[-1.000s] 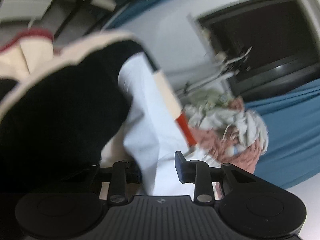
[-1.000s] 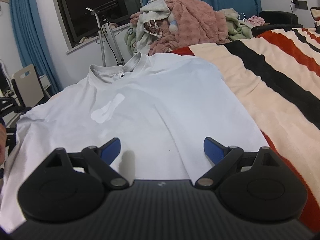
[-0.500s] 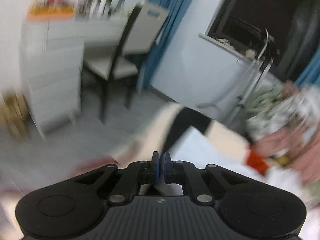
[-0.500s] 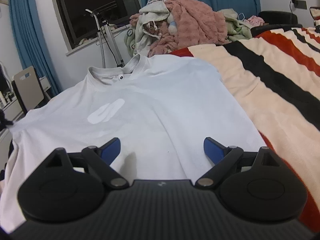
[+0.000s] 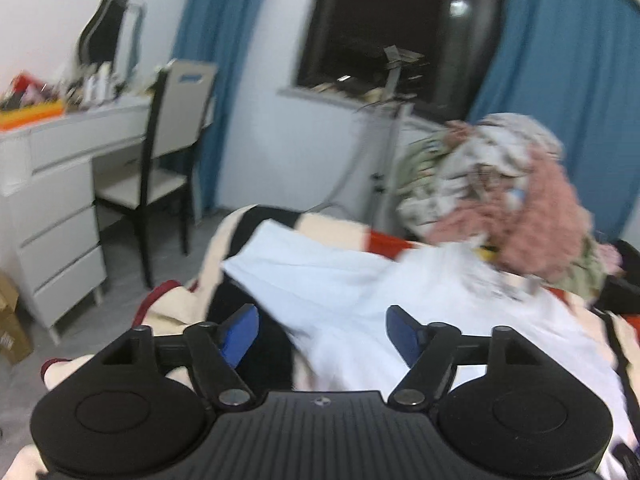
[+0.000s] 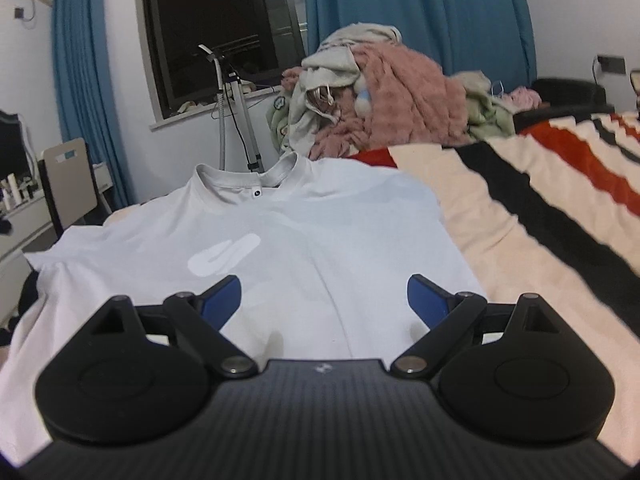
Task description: Fold clothes
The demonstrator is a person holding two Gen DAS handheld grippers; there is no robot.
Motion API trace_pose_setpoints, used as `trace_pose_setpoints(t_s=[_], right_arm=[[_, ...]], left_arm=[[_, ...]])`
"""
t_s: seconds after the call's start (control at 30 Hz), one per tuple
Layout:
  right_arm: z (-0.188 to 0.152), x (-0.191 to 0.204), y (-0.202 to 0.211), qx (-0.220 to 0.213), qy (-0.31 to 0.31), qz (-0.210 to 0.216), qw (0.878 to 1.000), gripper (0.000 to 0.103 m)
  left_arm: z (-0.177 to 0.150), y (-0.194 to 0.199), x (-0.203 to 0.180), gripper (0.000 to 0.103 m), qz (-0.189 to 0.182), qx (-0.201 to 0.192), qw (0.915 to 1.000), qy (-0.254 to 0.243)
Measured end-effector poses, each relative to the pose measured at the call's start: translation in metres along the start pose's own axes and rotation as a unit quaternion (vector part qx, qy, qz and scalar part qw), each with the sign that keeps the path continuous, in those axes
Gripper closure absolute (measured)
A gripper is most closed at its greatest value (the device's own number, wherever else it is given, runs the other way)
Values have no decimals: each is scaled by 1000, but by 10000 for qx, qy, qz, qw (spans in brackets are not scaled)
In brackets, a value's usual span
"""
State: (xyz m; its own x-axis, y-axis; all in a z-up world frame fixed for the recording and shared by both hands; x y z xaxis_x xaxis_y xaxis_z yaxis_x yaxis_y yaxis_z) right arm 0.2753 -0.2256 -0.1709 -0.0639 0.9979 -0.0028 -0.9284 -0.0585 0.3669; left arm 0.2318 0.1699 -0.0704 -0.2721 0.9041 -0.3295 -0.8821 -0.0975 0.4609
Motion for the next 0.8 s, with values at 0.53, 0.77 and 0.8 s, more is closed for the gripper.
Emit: trace_pose_setpoints(t_s=[0.53,0.77,0.8], right_arm=[[-2,-17,72,-382,111,-345,9986,12],[1,-14,94,-594,251,-420,9970,12],[1,-13,95,-600,258,-381,9971,12]], left_arm=[[-115,126,-28,20,-500,-42,9969,-598],[-110,144,-19,19,-553,75,9984,-133],[-110,146,-17,19,-559,65,9984,-91]])
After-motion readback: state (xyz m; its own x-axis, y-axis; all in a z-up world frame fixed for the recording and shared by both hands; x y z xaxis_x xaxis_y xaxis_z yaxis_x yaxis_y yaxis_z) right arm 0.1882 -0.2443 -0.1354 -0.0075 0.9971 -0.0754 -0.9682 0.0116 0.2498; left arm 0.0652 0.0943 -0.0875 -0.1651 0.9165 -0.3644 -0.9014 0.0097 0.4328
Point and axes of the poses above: each gripper's, at about its wrist camera, not at the fingertips, and y roughly against the way its jaws point, x to its left, z to its top, the point moved 2 cm from there along -y, roughly the way its jaws point, and after that the axes turned 12 degrees about y, right-handed, at the moved point
